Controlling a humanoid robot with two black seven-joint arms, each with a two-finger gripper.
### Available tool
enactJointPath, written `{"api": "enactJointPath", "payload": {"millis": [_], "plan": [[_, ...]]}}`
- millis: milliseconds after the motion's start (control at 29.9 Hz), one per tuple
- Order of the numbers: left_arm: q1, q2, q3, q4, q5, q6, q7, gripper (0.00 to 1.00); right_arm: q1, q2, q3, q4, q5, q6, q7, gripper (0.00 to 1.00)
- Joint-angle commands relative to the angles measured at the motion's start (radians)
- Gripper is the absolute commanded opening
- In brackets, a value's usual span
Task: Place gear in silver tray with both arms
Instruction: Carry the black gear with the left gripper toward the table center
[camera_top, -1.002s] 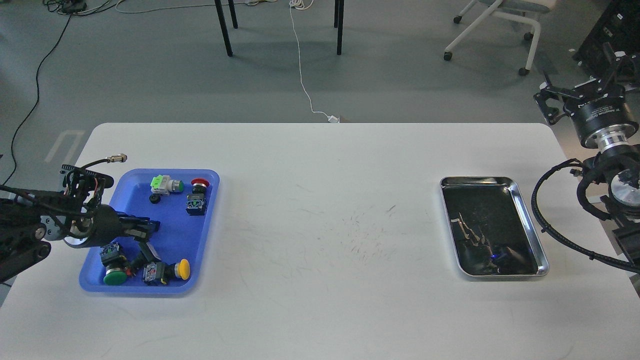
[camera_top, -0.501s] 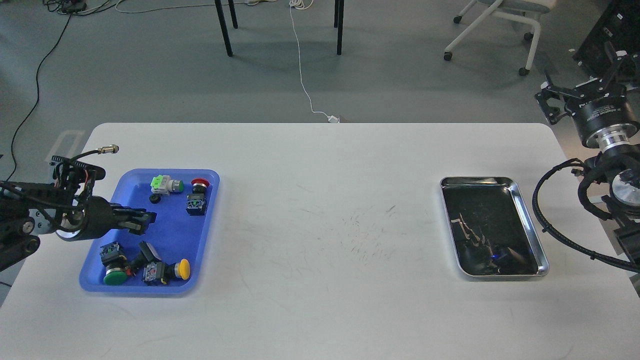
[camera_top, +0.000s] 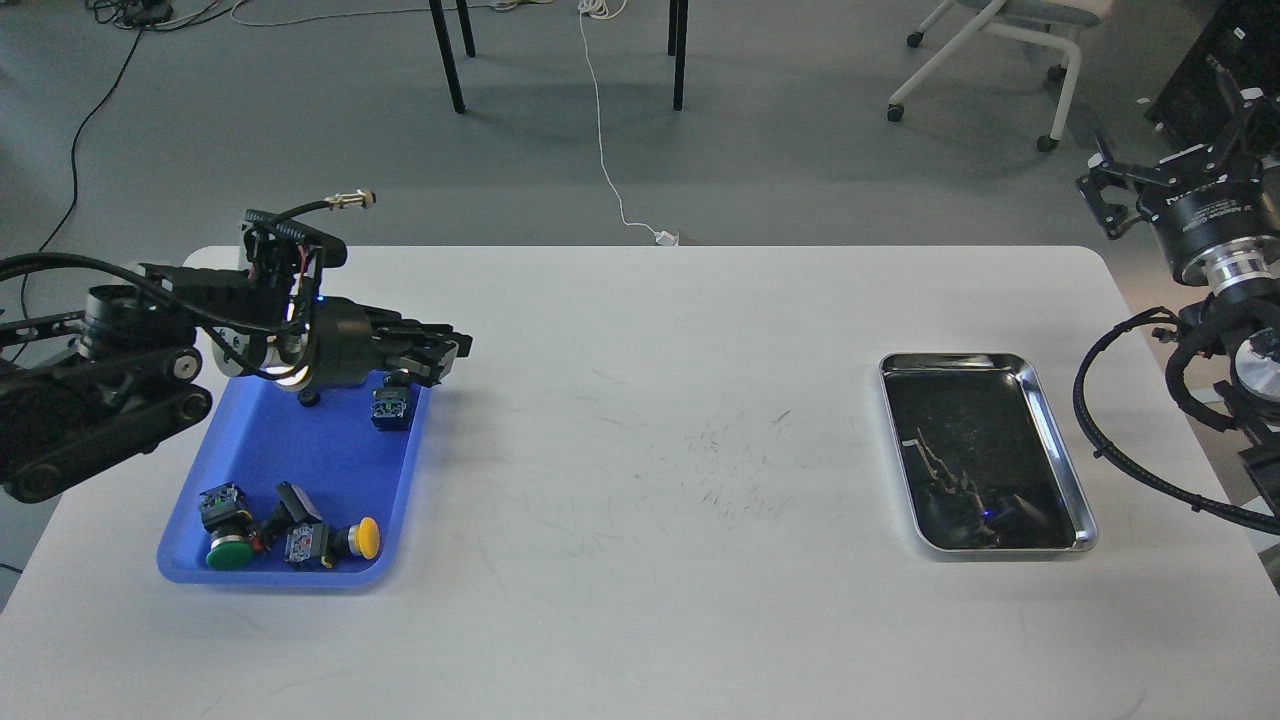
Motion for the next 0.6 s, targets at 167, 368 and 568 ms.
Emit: {"api": "enactJointPath", "payload": {"millis": [167, 368, 568], "plan": [[-0.005, -0.275, 0.010, 0.006, 0.101, -0.020, 0.047, 0.14, 0.083, -0.017, -0.023, 0.043, -0.003, 0.000, -0.008, 1.00], [0.004, -0.414, 0.101, 0.014, 0.230, -0.032, 0.056, 0.14, 0.193, 0.059, -0.098, 0.039, -0.003, -0.057, -0.008, 1.00], [0.033, -0.497, 0.104, 0.044, 0.234, -0.032, 0.093, 0.15, 0.249, 0.167, -0.103, 0.039, -0.018, -0.085, -0.005, 1.00]]}}
